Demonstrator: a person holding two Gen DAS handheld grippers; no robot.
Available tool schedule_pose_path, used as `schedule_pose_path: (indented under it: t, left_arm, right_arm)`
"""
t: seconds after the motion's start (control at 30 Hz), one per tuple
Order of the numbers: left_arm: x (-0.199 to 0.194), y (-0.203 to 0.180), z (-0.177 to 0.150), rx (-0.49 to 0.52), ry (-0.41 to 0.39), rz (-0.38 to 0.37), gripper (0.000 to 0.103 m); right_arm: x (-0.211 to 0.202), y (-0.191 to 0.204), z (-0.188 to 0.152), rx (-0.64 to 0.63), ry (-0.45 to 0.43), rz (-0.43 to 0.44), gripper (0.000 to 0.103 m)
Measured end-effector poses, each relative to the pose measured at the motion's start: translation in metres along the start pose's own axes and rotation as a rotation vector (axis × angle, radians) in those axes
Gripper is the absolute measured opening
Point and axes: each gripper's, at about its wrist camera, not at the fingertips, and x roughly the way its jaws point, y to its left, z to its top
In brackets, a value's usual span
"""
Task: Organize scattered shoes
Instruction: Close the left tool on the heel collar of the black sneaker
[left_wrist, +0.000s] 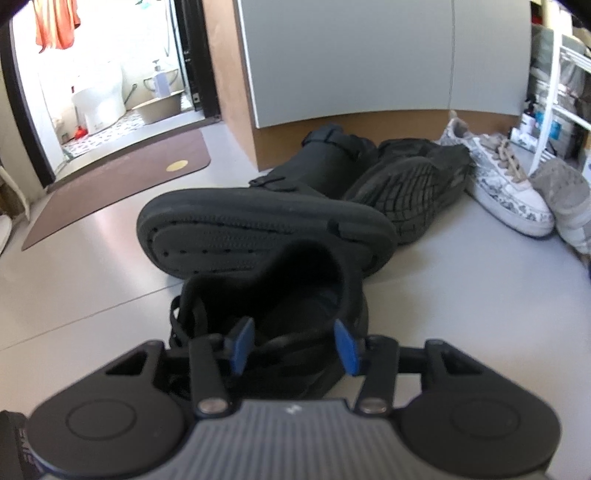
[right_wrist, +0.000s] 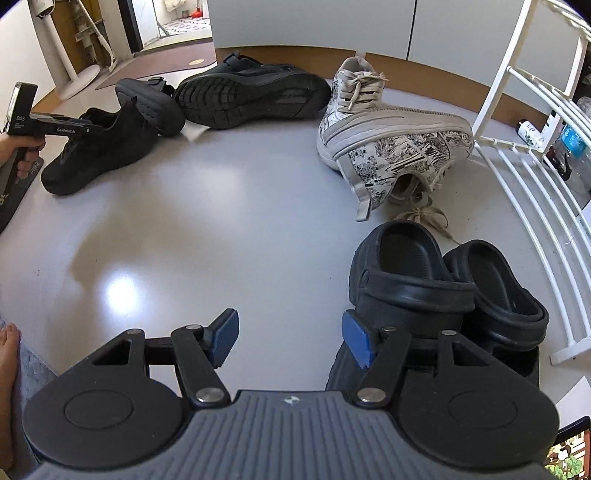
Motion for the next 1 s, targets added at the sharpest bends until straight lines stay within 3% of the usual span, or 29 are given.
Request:
schedule_pose_path:
  t: [0.13, 0.23, 0.43, 0.77, 1.0]
  left_arm:
    - [-0.006, -0.001, -0.001, 0.035, -0.002, -0.023, 0.037]
    - [-0.01, 0.006, -0.004, -0.007, -0.005, -0.06, 0.031]
    - [-0.017, 0.009, -0.004, -0.031, 0.01, -0.135, 0.01]
    - [-0.023, 0.0, -0.01, -0.085, 0.047, -0.222, 0.007]
    - [-0.024, -0.031, -0.01, -0.065, 0.065, -0.355, 0.007]
  right_arm:
    - [0.001, 0.0, -0.001, 0.004, 0.007, 0.004, 0.067]
    - [0.0, 0.0, 0.0, 0.002, 0.002, 0.004, 0.067]
    - [0.001, 0.003, -0.001, -0.006, 0.003, 0.009, 0.067]
    - [0.004, 0.005, -0.001, -0.012, 0.011, 0.011, 0.067]
    - [0.004, 0.007, 0.0, -0.015, 0.008, 0.015, 0.067]
